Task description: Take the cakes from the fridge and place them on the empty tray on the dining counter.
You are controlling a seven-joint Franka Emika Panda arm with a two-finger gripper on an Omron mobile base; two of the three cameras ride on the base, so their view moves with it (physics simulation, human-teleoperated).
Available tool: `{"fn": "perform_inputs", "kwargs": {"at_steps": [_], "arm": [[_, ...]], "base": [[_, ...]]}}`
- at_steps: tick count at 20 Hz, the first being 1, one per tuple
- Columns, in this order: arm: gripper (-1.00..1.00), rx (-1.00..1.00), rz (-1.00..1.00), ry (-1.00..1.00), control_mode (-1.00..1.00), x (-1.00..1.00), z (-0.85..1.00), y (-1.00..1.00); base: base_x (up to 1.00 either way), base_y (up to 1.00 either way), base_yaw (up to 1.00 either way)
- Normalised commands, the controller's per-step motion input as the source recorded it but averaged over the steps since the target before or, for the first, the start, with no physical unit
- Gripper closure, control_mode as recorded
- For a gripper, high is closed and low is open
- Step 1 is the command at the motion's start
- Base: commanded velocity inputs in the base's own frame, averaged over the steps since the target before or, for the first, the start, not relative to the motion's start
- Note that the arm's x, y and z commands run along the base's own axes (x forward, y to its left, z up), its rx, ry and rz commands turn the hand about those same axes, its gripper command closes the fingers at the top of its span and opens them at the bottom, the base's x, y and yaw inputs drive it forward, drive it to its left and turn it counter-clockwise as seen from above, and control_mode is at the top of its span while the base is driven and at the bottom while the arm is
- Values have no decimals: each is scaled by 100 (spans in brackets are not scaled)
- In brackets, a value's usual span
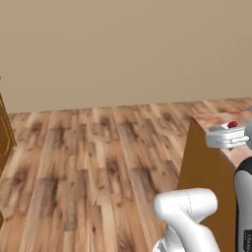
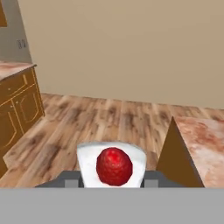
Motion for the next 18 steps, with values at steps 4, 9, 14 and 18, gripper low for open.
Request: {"fn": "perform_inputs", "kwargs": {"at_steps": [4,9,14,18], "arm": [[100,0,0,0,100,0,0,0],[100,0,0,0,100,0,0,0],[100,0,0,0,100,0,0,0],[100,0,0,0,100,0,0,0]], "base": [[38,7,-48],[82,35,-36],[100,53,-30],[100,64,-23]]}}
